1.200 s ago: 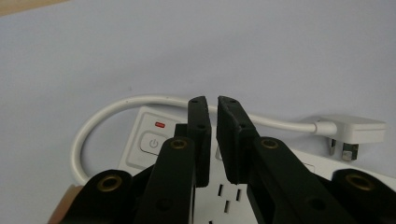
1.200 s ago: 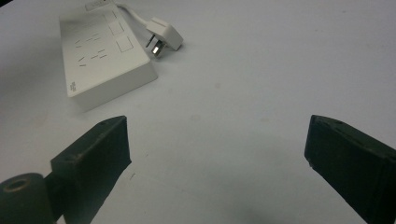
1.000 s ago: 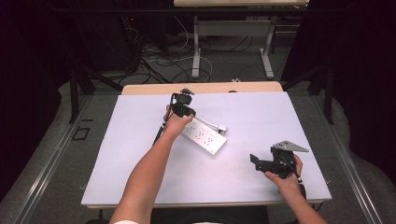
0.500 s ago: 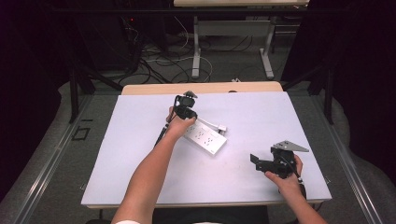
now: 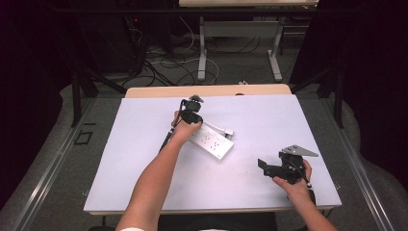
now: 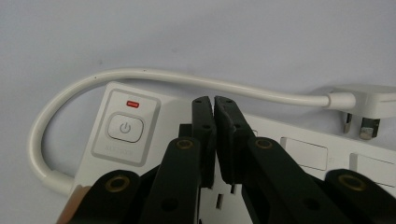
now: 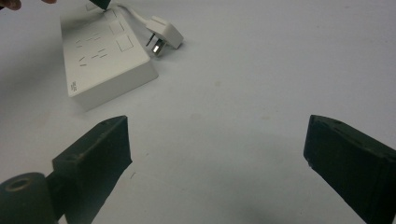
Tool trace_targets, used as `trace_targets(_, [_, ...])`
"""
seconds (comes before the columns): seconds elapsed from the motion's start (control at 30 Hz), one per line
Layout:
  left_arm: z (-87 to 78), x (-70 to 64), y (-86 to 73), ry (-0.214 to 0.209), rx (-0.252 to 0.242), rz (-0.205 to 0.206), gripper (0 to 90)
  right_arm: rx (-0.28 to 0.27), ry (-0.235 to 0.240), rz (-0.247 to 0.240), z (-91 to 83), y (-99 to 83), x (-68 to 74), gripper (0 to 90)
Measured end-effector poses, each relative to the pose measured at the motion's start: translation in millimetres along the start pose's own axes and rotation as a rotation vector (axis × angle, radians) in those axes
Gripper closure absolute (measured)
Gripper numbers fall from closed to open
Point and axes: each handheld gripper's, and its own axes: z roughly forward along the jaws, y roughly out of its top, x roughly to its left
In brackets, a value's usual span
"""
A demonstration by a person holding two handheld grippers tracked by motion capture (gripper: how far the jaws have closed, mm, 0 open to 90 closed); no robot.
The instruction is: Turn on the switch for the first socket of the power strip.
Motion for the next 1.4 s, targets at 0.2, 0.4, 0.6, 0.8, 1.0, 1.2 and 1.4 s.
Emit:
trace_targets(0.2, [0.3,0.1,-0.6,-0.001,-0.001,0.004,88.6,-0.005,-0.006,0.004,0.6,-0.2,0.2,6.6])
trace_targets(0.4, [0.4,0.4,-1.3,-0.002,-0.007,0.007,88.9,0.002,0.002,0.003,0.1,-0.1,0.2,6.6])
trace_targets(0.6, [0.1,1.5,-2.1,-0.007,-0.006,0.014,88.7,0.002,0.004,0.002,0.2,0.0,0.2,6.6])
trace_targets(0.8, [1.3,-0.5,-2.8,0.005,-0.015,0.017,88.8,0.001,0.003,0.009,0.5,-0.1,1.0,6.7])
trace_targets(1.0, [2.3,2.0,-5.1,0.003,-0.019,0.017,89.7,-0.003,0.000,0.003,0.4,0.0,0.7,6.7])
trace_targets(1.2, [2.3,1.6,-5.4,0.002,-0.022,0.018,89.7,0.003,0.006,0.005,0.4,0.0,0.6,6.6])
trace_targets(1.4, [2.4,1.3,-5.3,0.004,-0.023,0.014,89.7,0.001,0.004,0.007,0.6,0.1,0.6,6.7])
